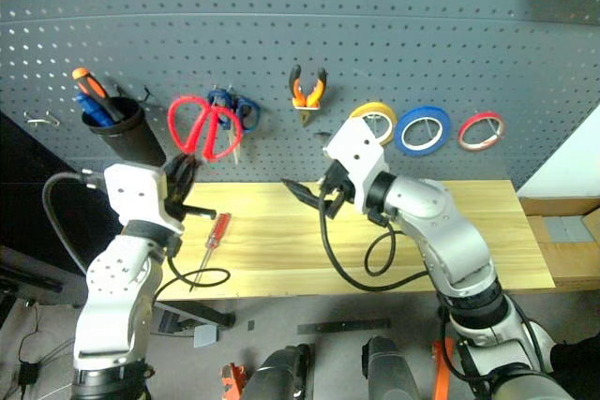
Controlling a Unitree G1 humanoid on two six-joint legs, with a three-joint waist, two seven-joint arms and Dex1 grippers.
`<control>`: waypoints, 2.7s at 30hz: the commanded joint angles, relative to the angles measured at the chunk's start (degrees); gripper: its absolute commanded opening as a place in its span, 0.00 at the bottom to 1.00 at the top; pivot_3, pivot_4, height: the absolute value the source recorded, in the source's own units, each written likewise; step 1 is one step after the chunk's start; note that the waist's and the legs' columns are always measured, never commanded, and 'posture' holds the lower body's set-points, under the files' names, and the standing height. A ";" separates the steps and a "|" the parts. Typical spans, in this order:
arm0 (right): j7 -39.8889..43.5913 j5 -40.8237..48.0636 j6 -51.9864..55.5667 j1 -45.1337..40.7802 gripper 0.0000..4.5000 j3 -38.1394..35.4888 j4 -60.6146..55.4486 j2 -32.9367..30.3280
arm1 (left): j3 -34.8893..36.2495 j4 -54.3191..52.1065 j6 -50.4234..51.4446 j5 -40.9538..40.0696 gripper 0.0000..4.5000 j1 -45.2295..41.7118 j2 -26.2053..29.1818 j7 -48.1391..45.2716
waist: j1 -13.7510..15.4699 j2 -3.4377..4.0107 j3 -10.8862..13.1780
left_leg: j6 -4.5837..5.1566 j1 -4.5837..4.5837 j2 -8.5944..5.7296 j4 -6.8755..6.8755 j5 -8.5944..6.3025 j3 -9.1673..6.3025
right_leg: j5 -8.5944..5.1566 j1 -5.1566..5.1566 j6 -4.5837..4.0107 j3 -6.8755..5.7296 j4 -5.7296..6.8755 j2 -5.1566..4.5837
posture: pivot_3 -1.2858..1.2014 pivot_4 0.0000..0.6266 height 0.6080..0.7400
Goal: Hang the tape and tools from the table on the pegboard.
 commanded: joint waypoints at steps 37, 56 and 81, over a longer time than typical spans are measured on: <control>-4.72 2.64 19.59 2.22 1.00 3.04 -3.42 4.12 | 2.39 19.35 19.90 -6.58 0.98 -1.73 -0.44 -2.76 | -1.45 -0.01 0.10 | 0.02 0.00 0.03 -0.02 -0.01 -0.14 | -0.01 -0.04 -0.01 0.04 0.04 -0.03 | 0.47 0.39 1.00; -11.45 5.68 37.97 -3.50 1.00 4.12 -1.75 11.85 | -2.55 69.95 16.59 -1.74 0.98 -26.34 9.65 -10.50 | -2.07 -0.57 1.99 | 0.01 -0.33 0.03 -0.12 -0.01 -0.20 | -0.04 -0.52 0.00 -0.01 0.04 -0.05 | 0.44 0.49 1.00; 3.69 7.10 12.82 -8.16 1.00 7.76 -1.98 5.35 | 7.88 25.33 21.35 -5.61 0.19 -5.35 6.89 -0.58 | -2.53 -0.71 1.90 | -0.09 -0.93 0.10 -0.08 -0.04 -0.28 | 0.22 -1.20 -0.36 -0.01 0.15 -0.12 | 0.48 0.35 1.00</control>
